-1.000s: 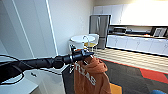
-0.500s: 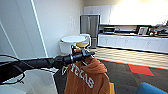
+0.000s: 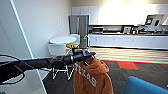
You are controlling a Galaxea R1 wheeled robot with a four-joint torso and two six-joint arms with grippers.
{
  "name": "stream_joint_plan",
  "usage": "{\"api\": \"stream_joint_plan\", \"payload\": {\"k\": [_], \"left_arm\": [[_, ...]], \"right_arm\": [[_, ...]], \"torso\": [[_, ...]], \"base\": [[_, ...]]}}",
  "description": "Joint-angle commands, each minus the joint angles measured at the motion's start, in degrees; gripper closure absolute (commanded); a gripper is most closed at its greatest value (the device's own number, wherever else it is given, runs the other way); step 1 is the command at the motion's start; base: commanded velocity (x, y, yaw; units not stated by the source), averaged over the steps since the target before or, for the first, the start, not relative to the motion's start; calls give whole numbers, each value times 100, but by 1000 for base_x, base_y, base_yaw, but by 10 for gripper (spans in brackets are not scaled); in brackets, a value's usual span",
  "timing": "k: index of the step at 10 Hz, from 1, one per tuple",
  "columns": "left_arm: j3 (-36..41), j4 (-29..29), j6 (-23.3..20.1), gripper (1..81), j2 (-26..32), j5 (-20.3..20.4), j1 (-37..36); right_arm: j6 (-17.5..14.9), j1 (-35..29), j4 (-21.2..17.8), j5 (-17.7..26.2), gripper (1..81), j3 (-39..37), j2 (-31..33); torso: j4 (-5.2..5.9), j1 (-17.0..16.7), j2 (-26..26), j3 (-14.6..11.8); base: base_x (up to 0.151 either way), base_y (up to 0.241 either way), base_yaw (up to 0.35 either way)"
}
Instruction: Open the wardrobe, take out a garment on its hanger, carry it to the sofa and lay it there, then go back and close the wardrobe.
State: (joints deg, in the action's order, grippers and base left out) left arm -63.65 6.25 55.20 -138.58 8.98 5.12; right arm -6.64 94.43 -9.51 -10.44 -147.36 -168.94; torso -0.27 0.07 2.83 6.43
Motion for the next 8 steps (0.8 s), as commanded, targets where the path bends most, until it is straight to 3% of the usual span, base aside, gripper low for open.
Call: {"api": "stream_joint_plan", "payload": {"k": [1, 8], "left_arm": [[133, 262, -123, 811, 5, 543, -1149], [221, 262, -123, 811, 49, 543, -1149]], "right_arm": [[-12, -165, -51, 349, 10, -28, -37], [-12, -156, -34, 349, 10, -134, -108]], "torso": [[0, 0, 0, 0], [0, 0, 0, 0]], "base": [[0, 0, -283], [0, 0, -283]]}}
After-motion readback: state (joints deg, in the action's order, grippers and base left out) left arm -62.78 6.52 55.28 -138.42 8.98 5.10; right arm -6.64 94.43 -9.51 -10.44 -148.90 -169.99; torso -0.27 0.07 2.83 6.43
